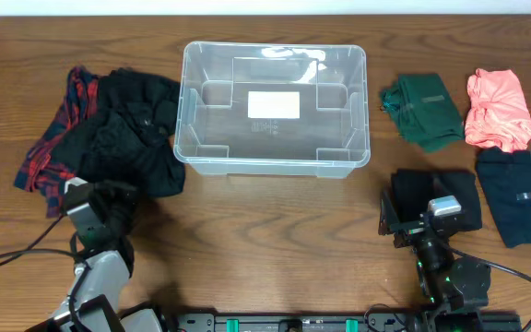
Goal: Pack container
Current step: 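Reach the left gripper down into the black clothing pile and grasp, then lift the black clothing with the left gripper toward the bin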
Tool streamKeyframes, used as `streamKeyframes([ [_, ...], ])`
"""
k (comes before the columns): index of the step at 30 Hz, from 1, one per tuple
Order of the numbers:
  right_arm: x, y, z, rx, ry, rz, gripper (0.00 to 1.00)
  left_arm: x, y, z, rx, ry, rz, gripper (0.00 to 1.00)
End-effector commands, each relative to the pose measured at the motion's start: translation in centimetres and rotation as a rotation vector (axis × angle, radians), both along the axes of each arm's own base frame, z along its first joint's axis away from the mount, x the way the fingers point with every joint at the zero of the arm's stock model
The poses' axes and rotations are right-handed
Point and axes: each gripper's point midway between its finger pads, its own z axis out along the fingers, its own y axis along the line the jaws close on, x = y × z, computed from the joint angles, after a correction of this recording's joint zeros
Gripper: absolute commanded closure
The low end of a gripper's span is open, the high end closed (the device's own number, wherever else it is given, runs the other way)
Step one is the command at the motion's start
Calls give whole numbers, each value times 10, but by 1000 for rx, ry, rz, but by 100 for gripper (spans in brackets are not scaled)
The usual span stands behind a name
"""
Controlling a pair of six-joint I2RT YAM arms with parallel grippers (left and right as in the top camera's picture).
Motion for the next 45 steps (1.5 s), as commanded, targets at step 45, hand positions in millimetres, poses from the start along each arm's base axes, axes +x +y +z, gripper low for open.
streamKeyframes([
  [45,0,-2,-1,-10,-2,-10,1,42,-30,400,589,-294,-402,94],
])
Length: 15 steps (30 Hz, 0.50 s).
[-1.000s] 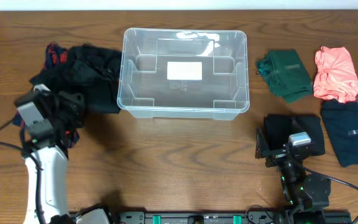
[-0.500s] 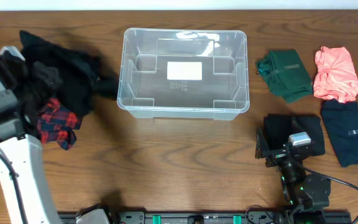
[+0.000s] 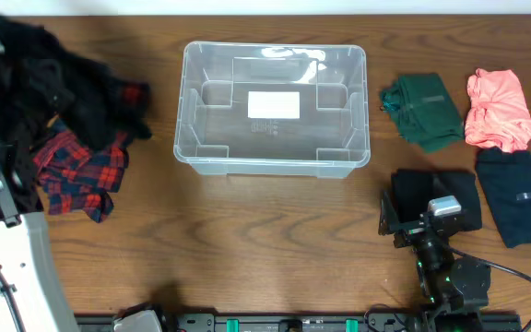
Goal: Pack container
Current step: 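Lift the black clothing with the left gripper toward the bin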
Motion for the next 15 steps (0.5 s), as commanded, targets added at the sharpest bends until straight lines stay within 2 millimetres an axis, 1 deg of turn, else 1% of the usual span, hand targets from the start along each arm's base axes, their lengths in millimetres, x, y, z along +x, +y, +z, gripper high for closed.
streamKeyframes([
  [1,0,-2,-1,-10,-2,-10,1,-5,-24,61,47,-166,-70,94],
  [8,0,-2,-1,-10,-2,-10,1,-2,-69,114,51,-329,-189,94],
  [9,0,-2,-1,-10,-2,-10,1,-1,-83,123,36,-358,-223,94],
  [10,0,-2,-1,-10,-2,-10,1,0,-89,125,30,-369,-238,94],
  [12,0,-2,-1,-10,-2,-10,1,2,-111,130,13,-392,-298,94],
  [15,0,-2,-1,-10,-2,-10,1,7,-148,129,-9,-399,-400,94],
])
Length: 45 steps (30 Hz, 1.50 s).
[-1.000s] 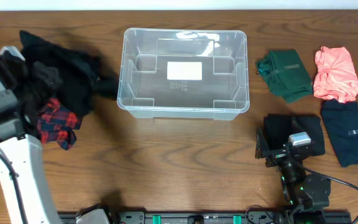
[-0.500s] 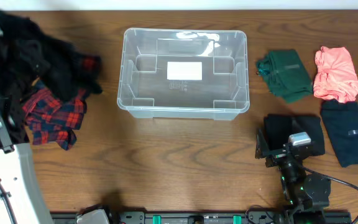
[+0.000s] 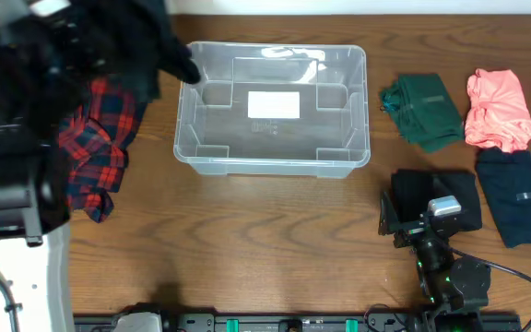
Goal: Pack container
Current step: 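Lift the black clothing with the left gripper toward the bin, then lower the black clothing into the bin and open the left gripper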
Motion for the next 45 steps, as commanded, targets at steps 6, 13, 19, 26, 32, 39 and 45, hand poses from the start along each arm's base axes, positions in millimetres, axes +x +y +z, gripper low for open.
streamKeyframes([
  [6,0,-2,-1,-10,-2,-9,1,16,-105,3,-42,-19,-271,94],
  [13,0,-2,-1,-10,-2,-9,1,38,-161,-33,-104,92,-369,94],
  [19,0,-2,-1,-10,-2,-9,1,38,-203,-72,-92,205,-466,94],
  [26,0,-2,-1,-10,-2,-9,1,37,-251,-116,-71,311,-582,94],
  [32,0,-2,-1,-10,-2,-9,1,39,-273,-146,-41,366,-642,94],
  [39,0,-2,-1,-10,-2,-9,1,33,-263,-183,90,448,-646,94],
  [45,0,-2,-1,-10,-2,-9,1,37,-231,-210,170,553,-529,94],
])
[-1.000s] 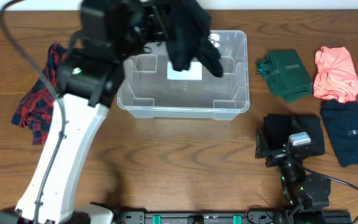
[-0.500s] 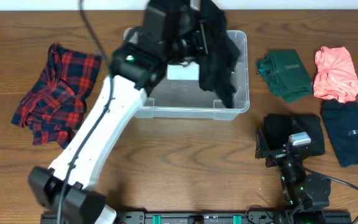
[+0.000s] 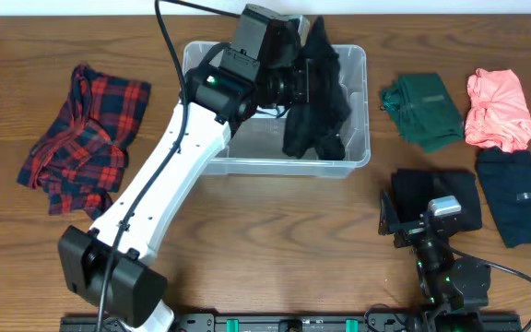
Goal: Pack container
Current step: 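Lower the black clothing into the bin and open the left gripper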
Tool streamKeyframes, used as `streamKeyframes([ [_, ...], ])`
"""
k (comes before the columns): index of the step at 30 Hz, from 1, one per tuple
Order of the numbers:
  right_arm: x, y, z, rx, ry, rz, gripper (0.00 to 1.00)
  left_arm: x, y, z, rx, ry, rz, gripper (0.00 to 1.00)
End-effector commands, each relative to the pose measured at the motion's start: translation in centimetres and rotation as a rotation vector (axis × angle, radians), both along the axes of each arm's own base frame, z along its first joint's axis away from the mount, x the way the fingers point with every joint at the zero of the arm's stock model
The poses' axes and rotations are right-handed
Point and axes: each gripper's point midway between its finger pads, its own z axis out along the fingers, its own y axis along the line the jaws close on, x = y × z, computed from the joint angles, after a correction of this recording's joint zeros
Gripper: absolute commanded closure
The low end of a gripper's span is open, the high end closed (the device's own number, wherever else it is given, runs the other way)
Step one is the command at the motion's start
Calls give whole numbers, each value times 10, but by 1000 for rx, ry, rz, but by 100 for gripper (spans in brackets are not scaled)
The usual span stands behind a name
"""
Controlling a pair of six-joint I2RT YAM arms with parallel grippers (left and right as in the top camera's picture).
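Observation:
A clear plastic container point(image 3: 353, 152) stands at the middle back of the table. My left arm reaches over it from the front left. Its gripper point(image 3: 304, 66) is shut on a black garment point(image 3: 316, 115) that hangs down into the right half of the container. My right gripper point(image 3: 396, 221) rests at the front right beside a folded black garment point(image 3: 454, 198); its fingers are too small to read. A red plaid shirt point(image 3: 86, 138) lies on the table at the left.
At the right lie a folded dark green garment point(image 3: 424, 111), a crumpled pink garment point(image 3: 501, 111) and a navy garment point(image 3: 516, 195). A white label sits on the container's floor, mostly hidden by the arm.
The left gripper has gone from above the table's left back corner to over the container, with the black garment now hanging into it. The plaid shirt lies spread on the table.
The black garment lay on the plaid shirt at the left, with the left gripper at its front edge. Then the gripper held the black garment high at the far left, the plaid shirt partly dragged. Now the garment hangs into the container. The right arm stayed still.

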Motion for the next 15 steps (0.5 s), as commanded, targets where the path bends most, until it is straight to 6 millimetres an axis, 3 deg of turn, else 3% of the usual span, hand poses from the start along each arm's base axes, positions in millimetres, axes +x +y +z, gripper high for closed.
streamKeyframes([
  [1,0,-2,-1,-11,-2,-10,1,8,20,19,53,-82,34,85],
  [3,0,-2,-1,-10,-2,-10,1,11,35,11,113,-74,74,46],
  [6,0,-2,-1,-10,-2,-10,1,17,62,-1,215,-57,163,24],
  [15,0,-2,-1,-10,-2,-10,1,38,140,-12,496,-116,311,14],
])
